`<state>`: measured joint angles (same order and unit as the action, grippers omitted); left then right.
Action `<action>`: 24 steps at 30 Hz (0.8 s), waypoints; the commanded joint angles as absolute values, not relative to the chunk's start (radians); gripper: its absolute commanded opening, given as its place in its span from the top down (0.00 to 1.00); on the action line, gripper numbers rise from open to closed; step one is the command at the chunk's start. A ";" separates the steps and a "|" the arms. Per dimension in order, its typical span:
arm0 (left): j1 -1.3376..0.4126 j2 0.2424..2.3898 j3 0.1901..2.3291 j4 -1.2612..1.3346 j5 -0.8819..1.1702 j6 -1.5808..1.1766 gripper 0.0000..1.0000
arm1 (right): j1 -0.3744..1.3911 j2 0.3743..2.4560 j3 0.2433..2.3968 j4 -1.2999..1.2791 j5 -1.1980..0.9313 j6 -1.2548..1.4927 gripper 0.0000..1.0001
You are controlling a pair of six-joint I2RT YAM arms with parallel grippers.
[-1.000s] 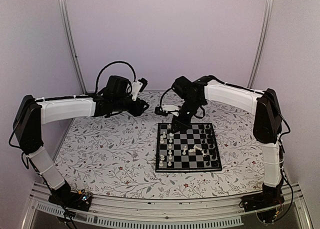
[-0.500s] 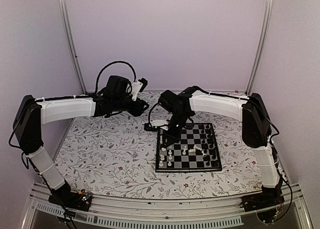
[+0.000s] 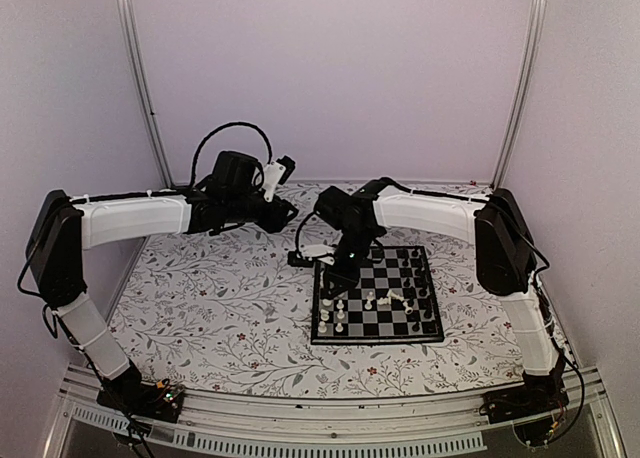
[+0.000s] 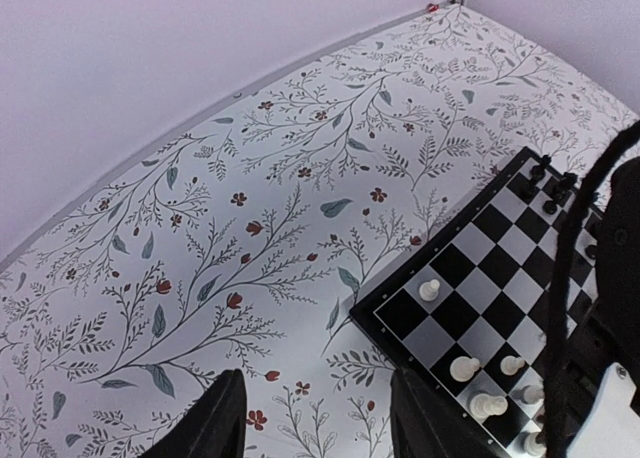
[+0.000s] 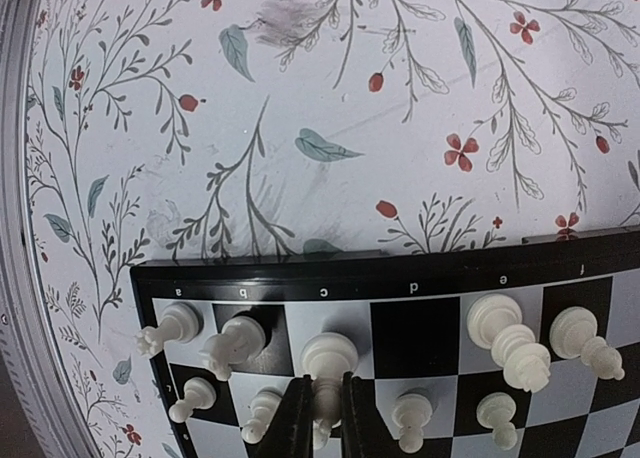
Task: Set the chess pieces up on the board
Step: Place the chess piece on the chessboard.
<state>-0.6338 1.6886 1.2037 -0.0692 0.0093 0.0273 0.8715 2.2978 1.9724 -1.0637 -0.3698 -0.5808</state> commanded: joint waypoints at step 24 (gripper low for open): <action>-0.631 1.677 1.225 -0.075 0.003 0.038 0.50 | 0.874 2.318 2.014 -1.063 -0.415 -0.571 0.85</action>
